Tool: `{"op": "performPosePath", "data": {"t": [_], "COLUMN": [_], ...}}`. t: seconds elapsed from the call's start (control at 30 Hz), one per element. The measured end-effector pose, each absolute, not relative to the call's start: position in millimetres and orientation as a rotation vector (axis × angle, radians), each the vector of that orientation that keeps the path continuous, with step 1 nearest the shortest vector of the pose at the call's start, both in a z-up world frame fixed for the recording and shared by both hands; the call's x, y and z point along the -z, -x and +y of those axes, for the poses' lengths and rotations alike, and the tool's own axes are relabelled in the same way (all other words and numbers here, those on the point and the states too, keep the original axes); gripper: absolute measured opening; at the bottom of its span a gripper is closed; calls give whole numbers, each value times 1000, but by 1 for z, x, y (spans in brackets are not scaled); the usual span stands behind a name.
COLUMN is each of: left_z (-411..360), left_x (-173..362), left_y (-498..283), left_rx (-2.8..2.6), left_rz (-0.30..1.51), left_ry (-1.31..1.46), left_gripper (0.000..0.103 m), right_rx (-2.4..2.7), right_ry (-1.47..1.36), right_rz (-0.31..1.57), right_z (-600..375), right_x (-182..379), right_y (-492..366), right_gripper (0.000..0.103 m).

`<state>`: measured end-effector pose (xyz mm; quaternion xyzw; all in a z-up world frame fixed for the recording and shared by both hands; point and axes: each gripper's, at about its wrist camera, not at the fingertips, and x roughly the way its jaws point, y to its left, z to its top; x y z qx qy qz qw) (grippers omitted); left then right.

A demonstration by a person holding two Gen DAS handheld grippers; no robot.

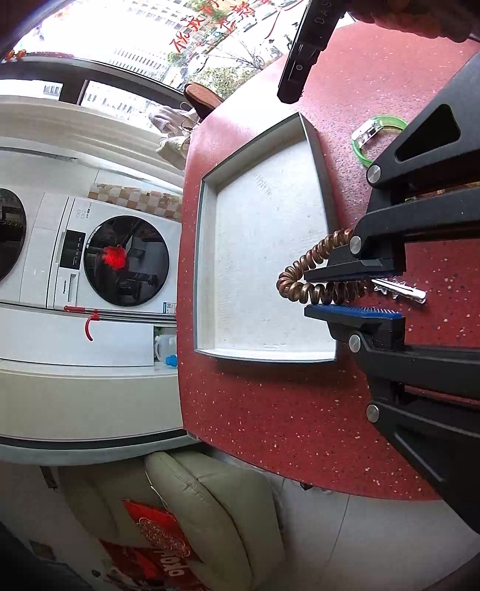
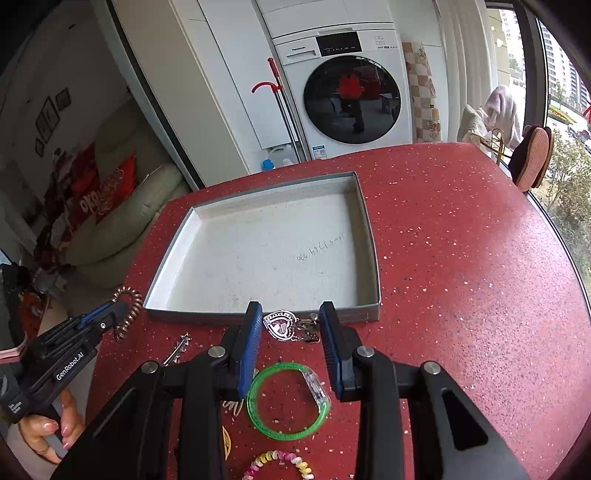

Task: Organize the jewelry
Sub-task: 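Lower both held items into the grey tray and open both grippers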

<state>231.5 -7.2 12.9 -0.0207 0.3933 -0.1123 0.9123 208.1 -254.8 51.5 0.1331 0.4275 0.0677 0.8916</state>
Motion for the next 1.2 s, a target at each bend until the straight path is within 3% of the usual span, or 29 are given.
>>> {"op": "performPosePath", "data": {"t": [0.43, 0.93, 1.2], "left_z": [-26, -59, -49], "left_x": [27, 65, 59], "left_y": [-329, -346, -347], "left_rx": [172, 135, 120], "left_rz": [883, 899, 927], "left_ry": [31, -166, -91], "left_gripper": [30, 30, 30], "right_rx": [-98, -37, -69], "right_ry": [-246, -202, -220], "right_rz": [958, 1016, 1008], "right_z": [-249, -251, -248], "right_x": [-15, 24, 17], "right_y": [-305, -326, -323], "right_gripper": [35, 35, 57]}}
